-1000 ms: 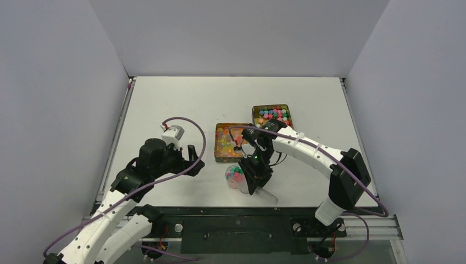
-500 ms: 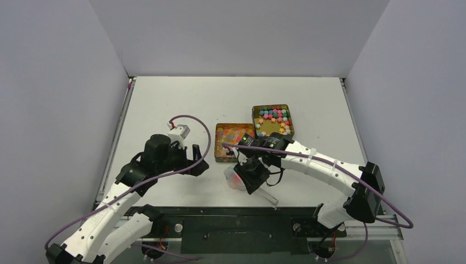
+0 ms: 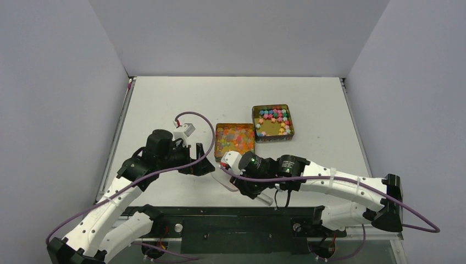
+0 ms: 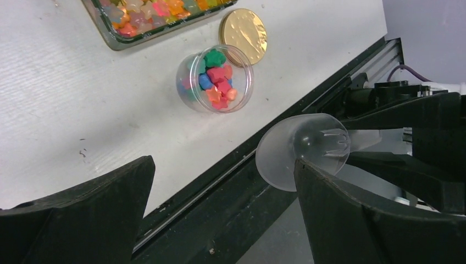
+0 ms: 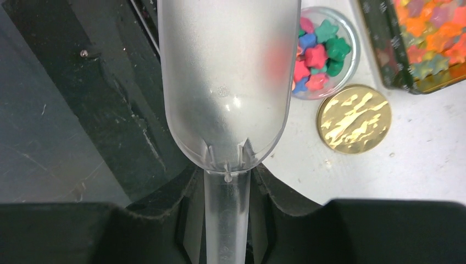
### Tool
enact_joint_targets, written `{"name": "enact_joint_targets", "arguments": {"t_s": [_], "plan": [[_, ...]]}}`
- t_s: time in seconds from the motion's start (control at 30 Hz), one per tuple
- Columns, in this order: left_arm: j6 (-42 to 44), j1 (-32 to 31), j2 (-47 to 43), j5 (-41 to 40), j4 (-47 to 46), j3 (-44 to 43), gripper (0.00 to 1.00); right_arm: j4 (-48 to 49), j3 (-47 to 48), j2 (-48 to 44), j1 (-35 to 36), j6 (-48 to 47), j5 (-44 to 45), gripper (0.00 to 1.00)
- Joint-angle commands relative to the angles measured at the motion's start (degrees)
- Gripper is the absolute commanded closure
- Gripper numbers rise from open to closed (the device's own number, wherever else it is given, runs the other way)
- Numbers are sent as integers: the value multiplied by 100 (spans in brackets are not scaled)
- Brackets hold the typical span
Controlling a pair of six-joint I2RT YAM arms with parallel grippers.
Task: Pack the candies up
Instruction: Place the fake candies in the packing bottle, then scoop the fake candies from the storage box.
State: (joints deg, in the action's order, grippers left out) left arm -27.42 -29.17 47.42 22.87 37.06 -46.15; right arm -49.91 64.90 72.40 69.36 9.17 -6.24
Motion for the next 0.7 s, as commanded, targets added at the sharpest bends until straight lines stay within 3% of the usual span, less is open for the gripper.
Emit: {"name": "enact_joint_targets", "arguments": {"t_s": [0.0, 0.67], "plan": [[-74, -19, -21, 493, 62, -350, 4, 779, -148, -317, 136, -228, 526, 100], [139, -19, 185, 508, 396, -419, 4, 1574, -660, -1122, 924, -714, 1493, 100]]}}
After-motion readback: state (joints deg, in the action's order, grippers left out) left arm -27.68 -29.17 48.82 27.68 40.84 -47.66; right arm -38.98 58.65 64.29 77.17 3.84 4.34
